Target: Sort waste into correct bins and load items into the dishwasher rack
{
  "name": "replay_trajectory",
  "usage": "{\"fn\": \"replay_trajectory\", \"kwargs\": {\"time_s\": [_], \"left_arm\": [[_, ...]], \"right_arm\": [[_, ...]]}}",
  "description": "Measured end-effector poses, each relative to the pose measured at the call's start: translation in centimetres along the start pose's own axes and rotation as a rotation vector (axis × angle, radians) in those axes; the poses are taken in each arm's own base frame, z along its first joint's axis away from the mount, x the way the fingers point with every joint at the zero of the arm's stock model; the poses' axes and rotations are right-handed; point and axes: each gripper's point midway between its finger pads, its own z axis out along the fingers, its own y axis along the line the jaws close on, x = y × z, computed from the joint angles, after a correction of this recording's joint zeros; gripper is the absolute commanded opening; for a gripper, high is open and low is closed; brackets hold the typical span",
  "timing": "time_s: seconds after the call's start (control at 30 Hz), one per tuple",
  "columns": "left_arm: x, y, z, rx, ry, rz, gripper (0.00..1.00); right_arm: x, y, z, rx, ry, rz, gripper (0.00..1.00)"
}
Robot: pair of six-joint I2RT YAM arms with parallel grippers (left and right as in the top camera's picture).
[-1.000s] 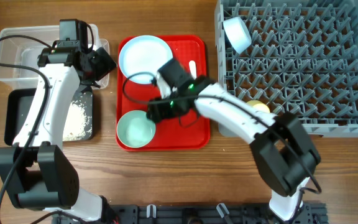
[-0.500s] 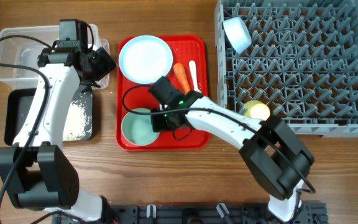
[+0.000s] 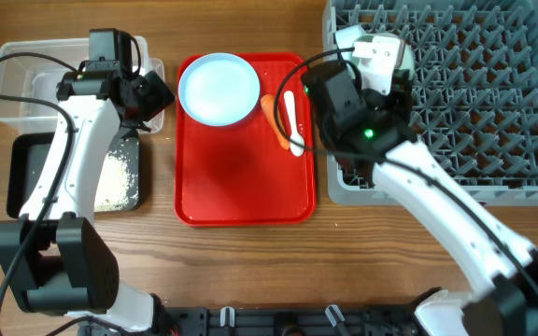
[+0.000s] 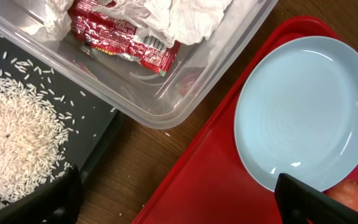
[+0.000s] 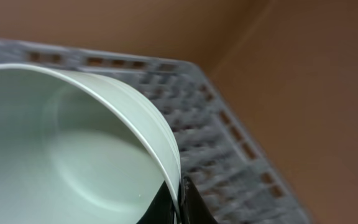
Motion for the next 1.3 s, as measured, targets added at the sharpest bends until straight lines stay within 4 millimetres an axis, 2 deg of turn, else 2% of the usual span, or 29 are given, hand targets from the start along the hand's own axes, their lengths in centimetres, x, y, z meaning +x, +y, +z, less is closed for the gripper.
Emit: {"fn": "replay_trajectory", "kwargs": {"time_s": [0.1,0.2,0.33,0.43,0.47,0.5,0.53,0.57,0.6,0.63,0.7,0.77,0.9,0.97,1.03,1.07,1.1,1.17,1.23,1.3], "left_arm": [[0.0,0.0,0.0,-0.001,0.000,0.000,1.00],[0.0,0.0,0.0,0.000,0.000,0.000,1.00],[0.0,0.0,0.0,0.000,0.000,0.000,1.00],[0.0,0.0,0.0,-0.001,0.000,0.000,1.00],[0.0,0.0,0.0,0.000,0.000,0.000,1.00],[0.0,0.0,0.0,0.000,0.000,0.000,1.00],[0.0,0.0,0.0,0.000,-0.001,0.000,1.00],[0.0,0.0,0.0,-0.001,0.000,0.000,1.00],[0.0,0.0,0.0,0.000,0.000,0.000,1.00],[0.0,0.0,0.0,0.000,0.000,0.000,1.00],[0.0,0.0,0.0,0.000,0.000,0.000,1.00],[0.0,0.0,0.0,0.000,0.000,0.000,1.00],[0.0,0.0,0.0,0.000,0.000,0.000,1.00],[0.0,0.0,0.0,0.000,-0.001,0.000,1.00],[0.0,0.0,0.0,0.000,0.000,0.000,1.00],[0.0,0.0,0.0,0.000,0.000,0.000,1.00],[0.0,0.0,0.0,0.000,0.000,0.000,1.00],[0.0,0.0,0.0,0.000,0.000,0.000,1.00],[0.0,0.0,0.0,0.000,0.000,0.000,1.00],[0.0,0.0,0.0,0.000,0.000,0.000,1.00]], "right_arm": [[1.9,1.5,3.8,0.111,0.048,-0.241,0.04],[3.5,3.4,5.6,0.162,0.078,-0.455,0.04],[5.1,4.0,6.0,0.169,0.114,-0.609,0.04],[5.6,4.6,5.1,0.138,0.117,-0.678,0.04],[5.8,5.4,4.3,0.104,0.108,-0.703,0.04],[5.9,6.7,2.6,0.064,0.078,-0.748,0.05],[5.9,7.3,1.8,0.050,0.062,-0.770,0.18],[5.9,8.2,0.8,0.020,0.041,-0.790,0.47],[6.3,9.4,0.0,-0.041,0.032,-0.801,0.84],[6.6,10.4,-0.8,-0.092,0.024,-0.806,1.00],[7.5,13.4,-3.7,-0.221,-0.016,-0.832,1.00],[8.0,14.8,-5.4,-0.285,-0.040,-0.850,1.00],[7.8,15.9,-6.1,-0.349,-0.049,-0.813,1.00],[7.0,17.4,-7.4,-0.477,-0.047,-0.746,1.00],[5.0,18.9,-11.1,-0.759,-0.047,-0.605,1.00],[4.4,19.4,-13.7,-0.933,-0.044,-0.556,1.00],[4.1,19.7,-17.7,-1.174,-0.027,-0.513,1.00],[4.8,19.9,-22.8,-1.469,0.021,-0.486,1.00],[5.7,19.8,-25.2,-1.606,0.075,-0.480,0.95],[5.5,19.9,-24.6,-1.564,0.136,-0.409,0.93]]}}
